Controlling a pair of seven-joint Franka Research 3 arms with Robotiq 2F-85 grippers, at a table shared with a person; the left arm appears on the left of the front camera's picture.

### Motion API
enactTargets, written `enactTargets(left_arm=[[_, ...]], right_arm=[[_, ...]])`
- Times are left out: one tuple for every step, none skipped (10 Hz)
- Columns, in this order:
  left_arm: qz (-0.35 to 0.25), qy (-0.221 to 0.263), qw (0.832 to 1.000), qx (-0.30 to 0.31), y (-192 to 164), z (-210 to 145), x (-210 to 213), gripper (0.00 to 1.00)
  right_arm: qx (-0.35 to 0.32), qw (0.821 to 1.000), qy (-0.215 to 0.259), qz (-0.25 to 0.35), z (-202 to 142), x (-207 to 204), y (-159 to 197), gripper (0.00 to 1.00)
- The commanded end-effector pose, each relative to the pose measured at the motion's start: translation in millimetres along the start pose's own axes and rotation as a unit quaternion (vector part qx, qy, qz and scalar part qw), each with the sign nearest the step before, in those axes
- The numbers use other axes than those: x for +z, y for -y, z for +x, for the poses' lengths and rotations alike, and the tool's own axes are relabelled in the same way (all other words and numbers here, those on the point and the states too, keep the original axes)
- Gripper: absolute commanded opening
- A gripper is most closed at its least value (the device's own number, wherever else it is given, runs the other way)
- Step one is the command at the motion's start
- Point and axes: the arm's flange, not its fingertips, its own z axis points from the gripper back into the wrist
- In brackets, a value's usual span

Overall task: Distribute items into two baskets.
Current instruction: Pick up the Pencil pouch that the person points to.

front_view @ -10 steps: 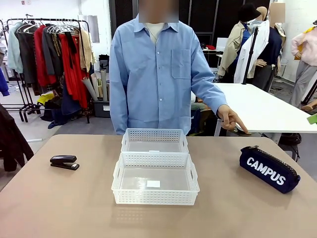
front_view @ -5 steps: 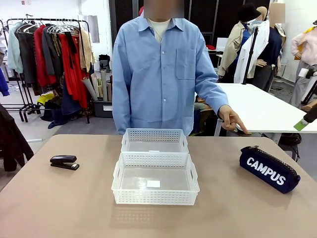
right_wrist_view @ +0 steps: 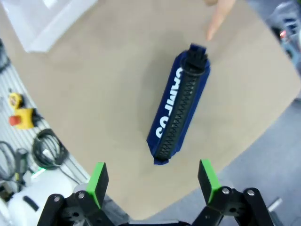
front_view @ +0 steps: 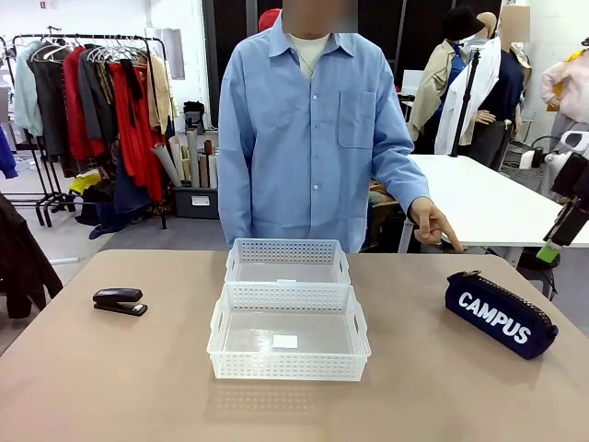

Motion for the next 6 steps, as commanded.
enactTargets(left_arm=[[-0.005, 0.003, 1.000, -0.007, -0.6, -1.0, -0.1, 1.00], [-0.005, 0.003, 1.000, -0.007, -0.6, -1.0, -0.1, 1.00], [-0.005, 0.003, 1.000, -0.007, -0.6, -1.0, -0.1, 1.00], [-0.005, 0.003, 1.000, -0.007, -0.6, -1.0, -0.1, 1.00], [-0.005, 0.003, 1.000, -0.007, -0.6, -1.0, -0.1, 1.00], [-0.005, 0.003, 1.000, -0.007, -0.6, -1.0, -0.1, 1.00]], right_arm=[[0.048, 0.998, -0.024, -0.032, 2.0, -19.7, 6.9, 1.00], [0.057, 0.997, -0.030, -0.051, 4.5, -29.0, 9.8, 1.00], [0.067, 0.996, -0.033, -0.059, 8.6, -39.1, 12.1, 1.00], [0.075, 0.995, -0.038, -0.061, 12.9, -50.4, 13.7, 1.00], [0.074, 0.994, -0.046, -0.064, 17.4, -61.9, 14.6, 1.00], [0.078, 0.994, -0.049, -0.065, 20.8, -71.1, 13.8, 1.00]])
